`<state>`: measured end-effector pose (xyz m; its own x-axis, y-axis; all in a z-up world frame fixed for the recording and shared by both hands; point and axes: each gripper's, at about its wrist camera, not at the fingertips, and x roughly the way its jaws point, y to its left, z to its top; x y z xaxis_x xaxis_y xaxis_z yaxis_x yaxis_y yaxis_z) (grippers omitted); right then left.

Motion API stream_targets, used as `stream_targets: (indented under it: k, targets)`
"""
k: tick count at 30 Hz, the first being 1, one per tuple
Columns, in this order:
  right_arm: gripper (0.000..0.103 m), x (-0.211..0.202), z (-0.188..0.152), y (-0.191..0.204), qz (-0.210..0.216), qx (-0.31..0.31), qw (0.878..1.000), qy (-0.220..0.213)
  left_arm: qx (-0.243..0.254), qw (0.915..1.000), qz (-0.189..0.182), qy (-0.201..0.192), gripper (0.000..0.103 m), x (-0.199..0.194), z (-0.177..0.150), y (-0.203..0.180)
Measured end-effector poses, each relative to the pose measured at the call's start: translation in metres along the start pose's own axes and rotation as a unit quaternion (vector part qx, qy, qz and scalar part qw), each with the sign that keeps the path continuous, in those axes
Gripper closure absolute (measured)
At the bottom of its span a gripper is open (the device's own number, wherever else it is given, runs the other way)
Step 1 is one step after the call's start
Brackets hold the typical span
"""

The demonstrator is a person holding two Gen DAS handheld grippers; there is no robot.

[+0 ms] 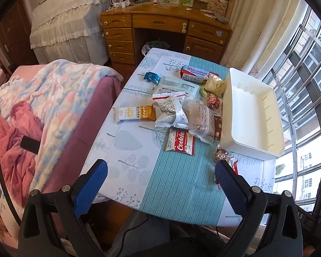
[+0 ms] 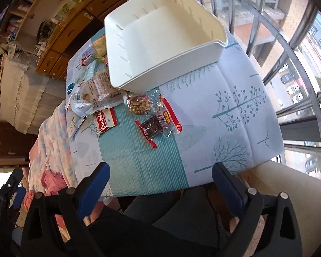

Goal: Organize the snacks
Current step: 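Move the right gripper toward the red-labelled nut and date packs, then grasp the red-labelled snack packs with the right gripper while the left grasps the white chip bag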

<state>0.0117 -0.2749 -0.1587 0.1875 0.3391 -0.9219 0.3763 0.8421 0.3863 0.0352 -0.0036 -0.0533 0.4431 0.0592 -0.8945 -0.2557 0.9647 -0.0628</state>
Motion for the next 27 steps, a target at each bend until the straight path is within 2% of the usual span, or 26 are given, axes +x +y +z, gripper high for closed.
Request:
stream_targets:
  k: [4,8,12,19,24,27]
  targets:
    - [0.008,0.018,0.01,-0.011,0.01,0.063,0.998,0.026,0.007,0.9998,-0.013,0.01,0.002,0.02,0.022,0.0]
    - [0.011,0.041,0.018,-0.018,0.02,0.135,0.989,0.057,0.011,0.9991,-0.023,0.034,0.002,0.05,0.051,0.003]
    - [0.012,0.065,0.021,-0.021,0.027,0.209,0.973,0.089,0.012,0.9975,-0.027,0.064,0.002,0.082,0.077,0.006]
    - [0.023,0.105,0.028,-0.02,0.025,0.311,0.943,0.112,0.013,0.9918,-0.024,0.125,0.002,0.155,0.113,0.007]
    - [0.034,0.135,0.025,-0.019,0.016,0.37,0.92,0.128,0.007,0.9846,-0.024,0.173,0.003,0.208,0.124,0.003]
    - [0.039,0.149,0.025,-0.019,0.013,0.392,0.911,0.131,0.009,0.9805,-0.031,0.194,0.003,0.23,0.128,0.001]
